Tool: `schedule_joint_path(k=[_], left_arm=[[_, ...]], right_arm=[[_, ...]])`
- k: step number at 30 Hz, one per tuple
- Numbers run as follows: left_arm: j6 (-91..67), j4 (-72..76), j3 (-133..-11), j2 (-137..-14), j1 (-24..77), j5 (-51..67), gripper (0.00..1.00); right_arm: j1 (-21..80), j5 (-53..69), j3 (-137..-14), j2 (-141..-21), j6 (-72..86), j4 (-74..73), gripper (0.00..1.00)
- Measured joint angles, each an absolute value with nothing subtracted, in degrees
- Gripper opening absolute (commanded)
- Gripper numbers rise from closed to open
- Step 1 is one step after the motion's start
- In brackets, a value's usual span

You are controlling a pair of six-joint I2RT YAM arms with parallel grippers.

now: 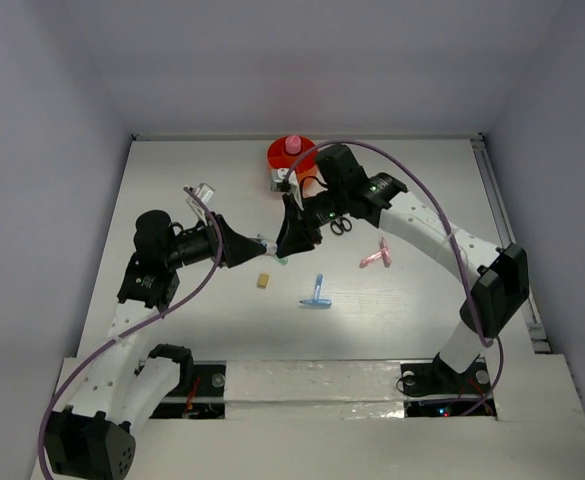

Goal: Sort the stationery into containers
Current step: Place the stationery in the storage box.

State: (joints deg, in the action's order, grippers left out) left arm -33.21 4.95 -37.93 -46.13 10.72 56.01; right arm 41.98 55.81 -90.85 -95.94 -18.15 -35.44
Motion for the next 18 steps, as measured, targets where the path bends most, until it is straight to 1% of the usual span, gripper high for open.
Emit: schedule_joint_path(k=[4,5,6,8,9,11,13,14,15,16,17,18], left_arm=[[-33.74,5.21,-37.82,-46.04,10.61,56.64,0.35],[-33.80,5.28,-37.82,-46.04,10.63,56.71,0.32],[-34.06,5.37,-37.82,-46.04,10.63,56.82,0.24],[-34.37,5.91,-37.82,-46.04,10.63,57.21,0.14],[-34.54,5.98,-37.82,-46.02,10.63,57.25,0.02],[-34.89,6.42,-37.82,-46.02,10.63,57.19,0.00],[-35.55,7.38,-37.58,-46.02,10.63,57.01,0.00],[-35.99,8.03,-37.32,-46.02,10.63,56.77,0.00],[-36.36,8.54,-37.10,-46.00,10.63,56.58,0.00],[-36.82,9.02,-36.95,-45.98,10.63,56.27,0.00],[-37.19,9.47,-36.80,-45.89,10.63,55.64,0.00],[-37.65,9.93,-36.67,-45.69,10.63,55.02,0.00]], right_arm=[[41.23,58.00,-92.88,-98.02,-21.12,-38.72,0.00],[41.08,58.46,-93.27,-98.39,-21.61,-39.35,0.00],[40.91,58.87,-93.71,-98.72,-22.39,-40.18,0.00],[40.82,59.53,-94.30,-99.09,-23.70,-41.30,0.00],[40.73,59.88,-94.39,-99.11,-24.01,-41.69,0.00],[40.47,60.45,-94.48,-99.11,-24.43,-41.87,0.02],[40.12,60.90,-94.48,-99.11,-24.43,-41.76,0.12],[39.99,61.12,-94.45,-99.11,-24.34,-41.54,0.19],[39.83,61.36,-94.37,-99.11,-23.90,-41.17,0.37],[39.68,61.56,-94.00,-99.09,-23.03,-40.16,0.47],[39.35,61.52,-93.38,-98.87,-21.82,-38.89,0.65],[38.85,61.36,-92.31,-98.54,-20.27,-37.21,0.72]])
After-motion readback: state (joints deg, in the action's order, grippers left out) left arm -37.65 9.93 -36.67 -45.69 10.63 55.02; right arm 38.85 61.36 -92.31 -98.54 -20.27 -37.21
